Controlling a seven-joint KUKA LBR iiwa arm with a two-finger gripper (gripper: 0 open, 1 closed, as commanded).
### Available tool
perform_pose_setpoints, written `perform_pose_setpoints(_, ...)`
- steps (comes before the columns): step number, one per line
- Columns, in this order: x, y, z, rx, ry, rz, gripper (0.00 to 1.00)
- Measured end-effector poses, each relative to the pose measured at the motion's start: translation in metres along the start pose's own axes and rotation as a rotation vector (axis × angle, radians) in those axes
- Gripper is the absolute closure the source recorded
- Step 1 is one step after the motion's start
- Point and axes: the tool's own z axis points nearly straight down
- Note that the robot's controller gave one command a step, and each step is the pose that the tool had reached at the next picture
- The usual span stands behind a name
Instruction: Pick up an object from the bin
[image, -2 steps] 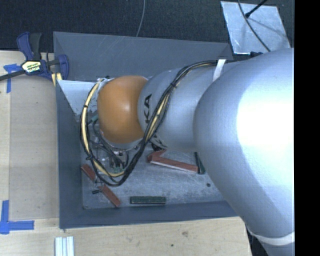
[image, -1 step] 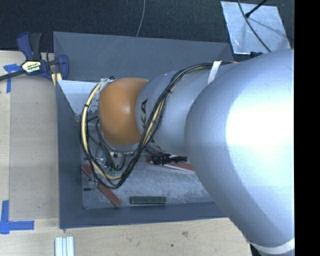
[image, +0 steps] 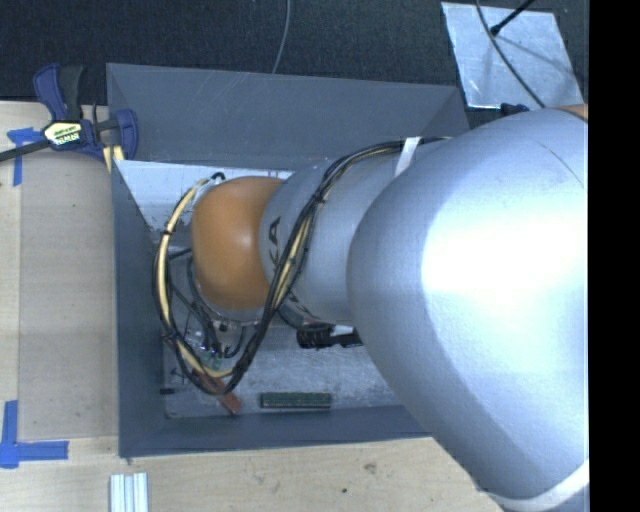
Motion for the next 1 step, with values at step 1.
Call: perform_pose_setpoints(1,0.0065,-0.0017,0.0143,-0.004,0.001,0.181,1.0)
